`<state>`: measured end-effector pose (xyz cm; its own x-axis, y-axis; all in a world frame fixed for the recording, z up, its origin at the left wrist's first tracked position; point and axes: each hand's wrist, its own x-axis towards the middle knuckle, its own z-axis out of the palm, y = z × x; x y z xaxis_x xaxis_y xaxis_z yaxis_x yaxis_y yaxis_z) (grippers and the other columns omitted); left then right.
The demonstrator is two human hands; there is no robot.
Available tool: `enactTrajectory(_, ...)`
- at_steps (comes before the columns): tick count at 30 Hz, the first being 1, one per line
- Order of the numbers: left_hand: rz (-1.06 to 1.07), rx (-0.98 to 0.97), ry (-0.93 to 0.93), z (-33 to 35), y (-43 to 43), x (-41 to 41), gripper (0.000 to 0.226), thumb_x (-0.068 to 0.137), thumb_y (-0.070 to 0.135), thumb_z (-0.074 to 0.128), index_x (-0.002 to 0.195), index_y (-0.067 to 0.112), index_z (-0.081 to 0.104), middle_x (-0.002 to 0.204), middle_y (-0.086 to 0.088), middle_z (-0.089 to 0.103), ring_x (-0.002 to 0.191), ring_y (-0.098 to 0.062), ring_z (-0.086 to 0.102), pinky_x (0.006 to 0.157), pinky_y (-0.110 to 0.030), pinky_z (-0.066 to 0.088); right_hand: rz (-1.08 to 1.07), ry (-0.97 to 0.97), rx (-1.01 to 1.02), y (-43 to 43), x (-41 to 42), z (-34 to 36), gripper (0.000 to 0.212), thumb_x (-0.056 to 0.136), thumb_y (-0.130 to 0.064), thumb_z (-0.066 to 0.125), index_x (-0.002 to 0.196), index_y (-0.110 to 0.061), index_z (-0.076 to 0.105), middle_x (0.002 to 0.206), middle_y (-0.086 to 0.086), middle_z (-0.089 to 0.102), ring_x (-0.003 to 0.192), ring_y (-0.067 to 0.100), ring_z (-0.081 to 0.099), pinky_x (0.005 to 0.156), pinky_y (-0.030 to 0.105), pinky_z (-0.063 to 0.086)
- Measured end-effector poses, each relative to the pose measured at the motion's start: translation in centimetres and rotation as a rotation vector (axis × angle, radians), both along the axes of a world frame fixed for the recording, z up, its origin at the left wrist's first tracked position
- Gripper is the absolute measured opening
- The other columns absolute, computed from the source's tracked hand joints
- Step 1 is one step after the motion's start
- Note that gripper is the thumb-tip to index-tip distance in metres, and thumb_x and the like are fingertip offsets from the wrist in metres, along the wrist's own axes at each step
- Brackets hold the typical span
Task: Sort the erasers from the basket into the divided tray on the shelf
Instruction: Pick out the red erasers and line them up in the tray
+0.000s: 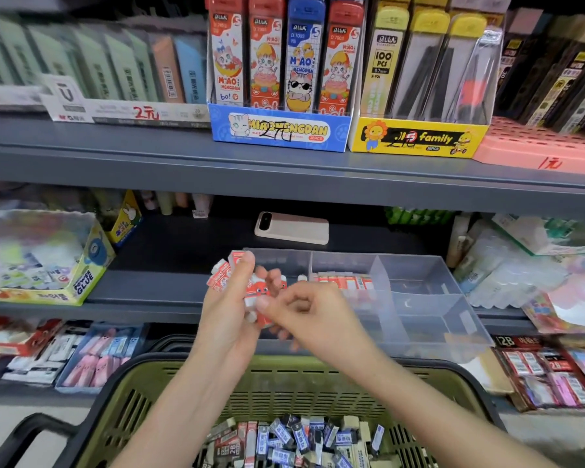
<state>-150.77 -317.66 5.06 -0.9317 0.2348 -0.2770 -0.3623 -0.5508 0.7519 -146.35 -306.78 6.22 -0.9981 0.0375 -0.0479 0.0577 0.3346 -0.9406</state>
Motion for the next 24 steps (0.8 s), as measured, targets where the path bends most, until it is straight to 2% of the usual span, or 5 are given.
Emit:
enactTrajectory(5,-0.043,-0.039,0.016,-0.3,-1.7,0.6,0.034,0.074,0.038,0.062,0.08,0.005,0.069,0.096,-0.015,0.074,0.093,-0.021,0.071,0.063,-0.028,0.058,0.098,-0.23,-0.368,-1.0,0.4,-0.1,0.012,0.08,-0.013,0.072,0.084,-0.005,0.064,0.062,-0.002,0.064,0.054,0.008,0.057,0.048,0.019,0.047)
enactTrajectory(11,0.028,-0.011,0.031,-0.7,-4.9,-0.2,0.02,0.074,0.03,0.063,0.072,0.01,0.066,0.075,-0.005,0.069,0.071,-0.016,0.07,0.058,-0.026,0.057,0.06,-0.207,-0.401,1.7,-1.1,0.7,0.022,0.076,0.005,0.07,0.083,-0.01,0.056,0.068,0.011,0.066,0.06,0.023,0.065,0.06,0.029,0.058)
enactTrajectory(15,0.026,0.053,0.0,-0.9,-6.1,-1.2,0.025,0.069,0.028,0.066,0.081,0.012,0.051,0.062,0.0,0.055,0.052,-0.008,0.05,0.041,-0.017,0.038,-0.105,-0.05,-0.043,3.9,-4.5,1.0,0.025,0.078,-0.005,0.072,0.088,-0.018,0.053,0.069,0.01,0.069,0.06,0.016,0.062,0.064,0.029,0.054)
enactTrajectory(20,-0.007,0.087,-0.002,-1.9,-6.7,-1.9,0.024,0.072,0.028,0.067,0.083,0.012,0.052,0.063,-0.001,0.055,0.051,-0.009,0.05,0.041,-0.019,0.039,-0.17,0.011,0.622,4.6,-8.3,-0.8,0.015,0.08,-0.036,0.068,0.083,-0.022,0.063,0.077,-0.007,0.064,0.071,0.011,0.056,0.064,0.023,0.038)
enactTrajectory(24,-0.019,0.092,-0.006,-2.5,-7.0,-2.1,0.022,0.072,0.029,0.068,0.08,0.012,0.056,0.064,-0.001,0.055,0.051,-0.009,0.05,0.042,-0.019,0.04,-0.137,0.004,0.706,4.5,-9.6,-2.0,0.018,0.08,-0.03,0.069,0.089,-0.014,0.065,0.084,-0.003,0.065,0.078,0.013,0.055,0.065,0.021,0.035)
